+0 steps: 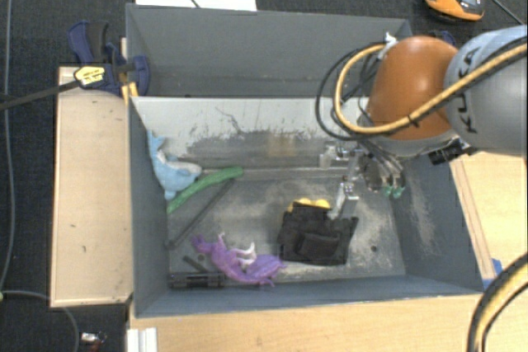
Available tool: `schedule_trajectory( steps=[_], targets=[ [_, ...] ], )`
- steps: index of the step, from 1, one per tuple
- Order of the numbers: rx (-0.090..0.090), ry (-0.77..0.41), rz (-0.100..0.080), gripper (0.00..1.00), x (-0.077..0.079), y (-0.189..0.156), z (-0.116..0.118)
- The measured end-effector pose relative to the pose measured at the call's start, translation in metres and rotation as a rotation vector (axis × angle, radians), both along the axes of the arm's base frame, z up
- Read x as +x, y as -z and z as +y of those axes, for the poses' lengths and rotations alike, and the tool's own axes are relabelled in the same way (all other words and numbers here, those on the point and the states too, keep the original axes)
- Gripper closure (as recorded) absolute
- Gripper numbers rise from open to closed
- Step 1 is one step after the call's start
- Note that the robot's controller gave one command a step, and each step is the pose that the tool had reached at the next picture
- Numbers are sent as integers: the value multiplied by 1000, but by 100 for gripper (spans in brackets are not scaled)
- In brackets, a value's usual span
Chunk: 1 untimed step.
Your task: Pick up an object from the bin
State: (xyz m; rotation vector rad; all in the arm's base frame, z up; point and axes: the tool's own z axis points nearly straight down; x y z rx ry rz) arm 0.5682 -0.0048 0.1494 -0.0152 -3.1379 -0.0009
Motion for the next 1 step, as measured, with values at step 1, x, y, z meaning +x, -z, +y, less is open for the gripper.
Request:
schedule_trajectory(
  steps=[1],
  targets=[
    [0,0,-7,0,2,-3,0]
  ],
)
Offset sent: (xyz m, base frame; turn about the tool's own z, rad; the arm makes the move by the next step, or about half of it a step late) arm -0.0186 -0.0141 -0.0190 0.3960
